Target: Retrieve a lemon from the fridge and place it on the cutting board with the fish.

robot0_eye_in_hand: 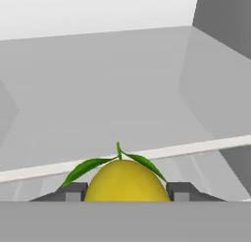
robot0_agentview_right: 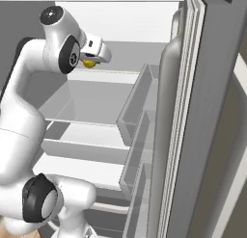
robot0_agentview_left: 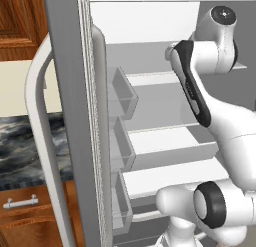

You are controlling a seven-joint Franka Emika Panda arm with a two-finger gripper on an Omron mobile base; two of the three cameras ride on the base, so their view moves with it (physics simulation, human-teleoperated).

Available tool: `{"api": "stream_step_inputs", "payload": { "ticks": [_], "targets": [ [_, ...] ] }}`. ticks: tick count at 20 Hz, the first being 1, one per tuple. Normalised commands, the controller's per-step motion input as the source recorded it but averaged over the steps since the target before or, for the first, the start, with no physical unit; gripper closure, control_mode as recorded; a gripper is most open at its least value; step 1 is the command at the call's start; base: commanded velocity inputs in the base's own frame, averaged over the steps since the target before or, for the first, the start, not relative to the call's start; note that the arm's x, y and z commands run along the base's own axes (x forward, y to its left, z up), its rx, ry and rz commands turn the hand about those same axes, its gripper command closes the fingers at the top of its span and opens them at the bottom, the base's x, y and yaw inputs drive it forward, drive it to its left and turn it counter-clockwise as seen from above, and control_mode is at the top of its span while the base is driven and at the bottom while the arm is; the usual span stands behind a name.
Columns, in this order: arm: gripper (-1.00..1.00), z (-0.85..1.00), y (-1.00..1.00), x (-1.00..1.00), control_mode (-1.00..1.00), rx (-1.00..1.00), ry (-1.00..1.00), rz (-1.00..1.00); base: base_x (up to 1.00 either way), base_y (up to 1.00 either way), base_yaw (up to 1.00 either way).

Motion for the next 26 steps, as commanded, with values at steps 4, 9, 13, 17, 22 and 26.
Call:
{"api": "stream_step_inputs", "payload": {
  "ticks": [4,9,13,17,22,26],
  "targets": [
    [1.00,-0.01,0.00,-1.00,-1.00,0.00,0.06,0.00,0.00,0.00,0.00],
    [1.00,-0.21,0.00,-1.00,-1.00,0.00,0.01,0.00,0.00,0.00,0.00],
    [1.00,-0.34,0.00,-0.98,-1.00,0.00,0.00,0.00,0.00,0.00,0.00],
    [1.00,-0.50,0.16,-0.65,-1.00,0.00,0.02,0.00,0.00,0.00,0.00],
    [1.00,-0.60,0.21,-0.33,-1.00,0.00,0.08,0.00,0.00,0.00,0.00],
    [1.00,-0.64,0.05,-0.33,-1.00,0.00,0.07,0.00,0.00,0.00,0.00]
  ]
}}
